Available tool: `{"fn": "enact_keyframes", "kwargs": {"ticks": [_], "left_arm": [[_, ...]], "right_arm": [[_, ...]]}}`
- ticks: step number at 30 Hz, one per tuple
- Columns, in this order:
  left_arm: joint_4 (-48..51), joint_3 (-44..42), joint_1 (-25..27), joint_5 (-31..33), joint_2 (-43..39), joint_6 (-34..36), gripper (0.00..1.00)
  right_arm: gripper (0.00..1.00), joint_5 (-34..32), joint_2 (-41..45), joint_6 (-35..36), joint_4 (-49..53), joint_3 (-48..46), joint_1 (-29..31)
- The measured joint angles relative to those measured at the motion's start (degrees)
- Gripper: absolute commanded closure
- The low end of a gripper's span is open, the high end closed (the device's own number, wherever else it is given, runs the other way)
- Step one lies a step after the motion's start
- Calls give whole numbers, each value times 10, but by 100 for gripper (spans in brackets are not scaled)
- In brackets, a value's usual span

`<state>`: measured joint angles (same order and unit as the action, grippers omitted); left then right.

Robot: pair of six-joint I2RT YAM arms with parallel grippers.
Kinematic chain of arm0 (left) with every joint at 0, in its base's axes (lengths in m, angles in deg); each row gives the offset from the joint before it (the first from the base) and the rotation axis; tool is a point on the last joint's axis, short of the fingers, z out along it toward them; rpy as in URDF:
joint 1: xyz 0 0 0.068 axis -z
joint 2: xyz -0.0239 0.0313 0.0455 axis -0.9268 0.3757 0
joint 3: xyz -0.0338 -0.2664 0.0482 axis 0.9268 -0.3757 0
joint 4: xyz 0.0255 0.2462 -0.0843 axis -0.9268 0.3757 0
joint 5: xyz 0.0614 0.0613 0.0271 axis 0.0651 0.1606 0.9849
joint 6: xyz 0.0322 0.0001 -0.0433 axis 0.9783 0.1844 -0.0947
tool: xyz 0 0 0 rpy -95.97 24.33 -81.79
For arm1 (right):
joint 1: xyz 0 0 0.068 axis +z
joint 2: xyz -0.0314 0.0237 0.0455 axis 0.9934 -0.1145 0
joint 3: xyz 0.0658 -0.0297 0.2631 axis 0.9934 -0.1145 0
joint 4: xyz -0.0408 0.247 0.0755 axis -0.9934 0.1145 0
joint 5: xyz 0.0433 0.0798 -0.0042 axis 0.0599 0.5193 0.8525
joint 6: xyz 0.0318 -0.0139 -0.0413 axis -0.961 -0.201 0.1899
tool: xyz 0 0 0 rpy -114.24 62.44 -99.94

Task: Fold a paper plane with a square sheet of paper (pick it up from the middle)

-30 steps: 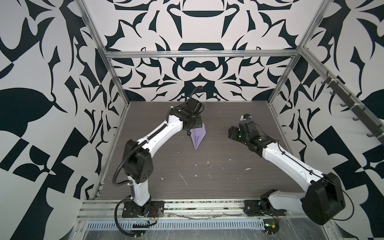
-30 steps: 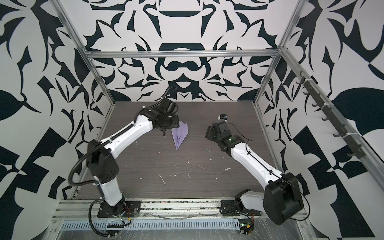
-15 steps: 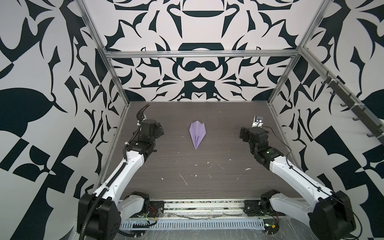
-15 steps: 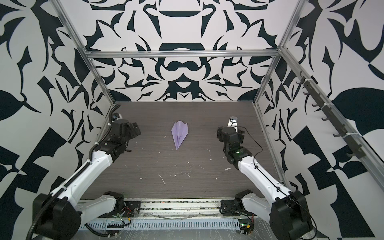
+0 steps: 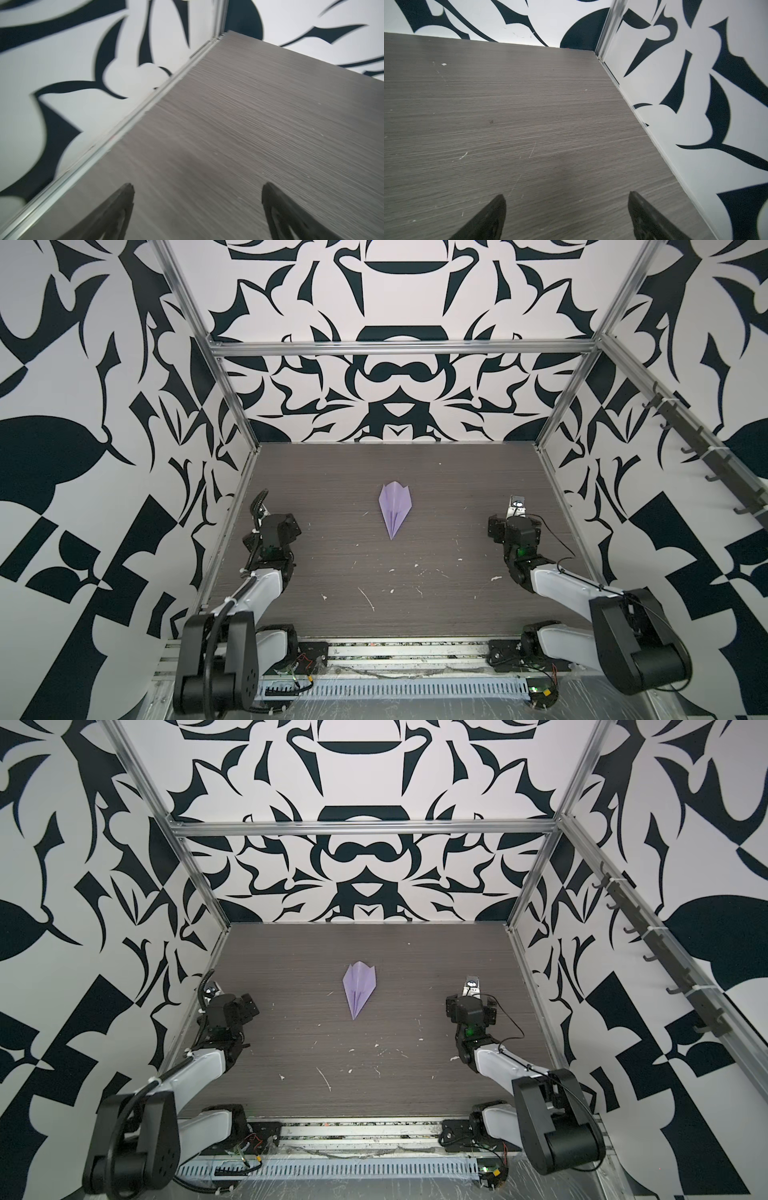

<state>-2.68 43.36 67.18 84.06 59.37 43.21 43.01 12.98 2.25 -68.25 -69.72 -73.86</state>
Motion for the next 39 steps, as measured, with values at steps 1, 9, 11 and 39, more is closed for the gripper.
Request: {"fn": "enact_keyframes", "kwargs": {"ticks": [1,9,11,39], "left_arm": [[-27,-5,-1,-14,18,10,0],[-219,-27,-30,-143,132,61,0],[-259,-31,-37,-164,161,64,1],[-252,-2,-44,-196,188,63,0]], "right_arm": [[6,9,-8,3,-16,-4,-3],[6,85,-100,12,-133,-17,-28],[6,99,-120,13,-154,-17,-31],[0,137,-178,24,-184,-3,-34]]}}
